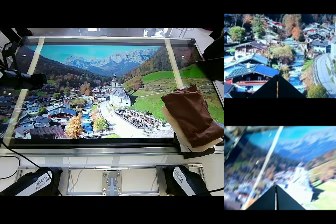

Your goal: Fold the shirts.

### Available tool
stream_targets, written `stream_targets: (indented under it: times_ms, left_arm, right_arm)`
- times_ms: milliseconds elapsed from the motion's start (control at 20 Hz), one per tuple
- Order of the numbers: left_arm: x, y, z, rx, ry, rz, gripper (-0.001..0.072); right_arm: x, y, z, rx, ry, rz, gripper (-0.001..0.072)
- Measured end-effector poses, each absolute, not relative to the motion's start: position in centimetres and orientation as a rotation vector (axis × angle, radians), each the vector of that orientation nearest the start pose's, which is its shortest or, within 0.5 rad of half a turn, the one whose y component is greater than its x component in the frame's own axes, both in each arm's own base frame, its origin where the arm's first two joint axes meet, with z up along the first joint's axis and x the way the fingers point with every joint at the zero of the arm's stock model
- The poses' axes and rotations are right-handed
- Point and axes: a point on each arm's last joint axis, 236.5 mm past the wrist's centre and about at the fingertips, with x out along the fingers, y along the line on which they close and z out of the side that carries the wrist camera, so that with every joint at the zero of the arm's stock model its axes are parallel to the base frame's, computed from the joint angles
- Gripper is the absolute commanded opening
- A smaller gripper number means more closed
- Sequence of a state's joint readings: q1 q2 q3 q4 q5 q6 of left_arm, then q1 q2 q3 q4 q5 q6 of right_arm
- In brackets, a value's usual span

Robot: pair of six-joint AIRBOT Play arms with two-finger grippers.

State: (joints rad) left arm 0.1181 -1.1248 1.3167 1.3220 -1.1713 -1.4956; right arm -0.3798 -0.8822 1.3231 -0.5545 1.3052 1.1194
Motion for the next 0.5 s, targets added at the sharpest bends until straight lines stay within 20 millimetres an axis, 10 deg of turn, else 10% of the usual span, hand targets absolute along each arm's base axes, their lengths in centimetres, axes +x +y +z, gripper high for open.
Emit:
stream_targets:
  times_ms: [500]
  left_arm:
    - [40.0, -1.0, 13.4, -0.200, 0.970, -0.103, 0.0013]
  right_arm:
    - [36.6, 22.7, 18.7, 0.257, 0.820, 0.926, 0.0017]
